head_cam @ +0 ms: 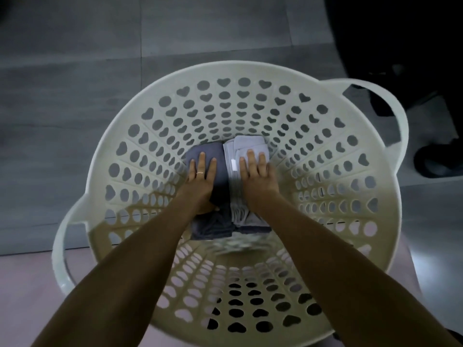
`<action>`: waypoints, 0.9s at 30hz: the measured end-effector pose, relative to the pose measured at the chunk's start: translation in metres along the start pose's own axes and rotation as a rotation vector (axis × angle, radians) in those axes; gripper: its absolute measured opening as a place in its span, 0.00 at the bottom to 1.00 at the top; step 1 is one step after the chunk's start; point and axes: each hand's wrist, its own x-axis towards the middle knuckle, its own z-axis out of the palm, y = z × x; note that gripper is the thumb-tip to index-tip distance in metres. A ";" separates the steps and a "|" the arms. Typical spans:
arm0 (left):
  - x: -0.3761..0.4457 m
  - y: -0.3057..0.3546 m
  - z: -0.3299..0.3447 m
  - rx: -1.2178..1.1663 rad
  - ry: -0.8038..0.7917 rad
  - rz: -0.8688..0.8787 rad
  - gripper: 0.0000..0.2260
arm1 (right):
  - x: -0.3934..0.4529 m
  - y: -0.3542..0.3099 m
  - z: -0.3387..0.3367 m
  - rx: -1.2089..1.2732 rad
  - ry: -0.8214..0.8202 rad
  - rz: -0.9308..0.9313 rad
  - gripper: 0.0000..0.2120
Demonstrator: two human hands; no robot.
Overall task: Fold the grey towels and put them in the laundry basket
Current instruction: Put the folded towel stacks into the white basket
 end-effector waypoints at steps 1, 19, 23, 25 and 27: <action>-0.002 0.000 -0.001 0.002 0.002 -0.004 0.60 | -0.002 -0.003 -0.003 -0.027 -0.031 0.009 0.41; -0.154 0.070 -0.088 -0.792 0.450 0.053 0.08 | -0.215 0.061 -0.102 0.800 0.400 -0.176 0.05; -0.232 0.126 -0.093 -1.010 0.513 0.178 0.10 | -0.288 0.085 -0.087 0.923 0.543 -0.139 0.05; -0.263 0.160 -0.086 -1.101 0.460 0.241 0.10 | -0.319 0.100 -0.068 0.991 0.589 -0.116 0.04; -0.285 0.194 -0.074 -1.144 0.398 0.278 0.11 | -0.343 0.117 -0.039 1.049 0.574 -0.056 0.03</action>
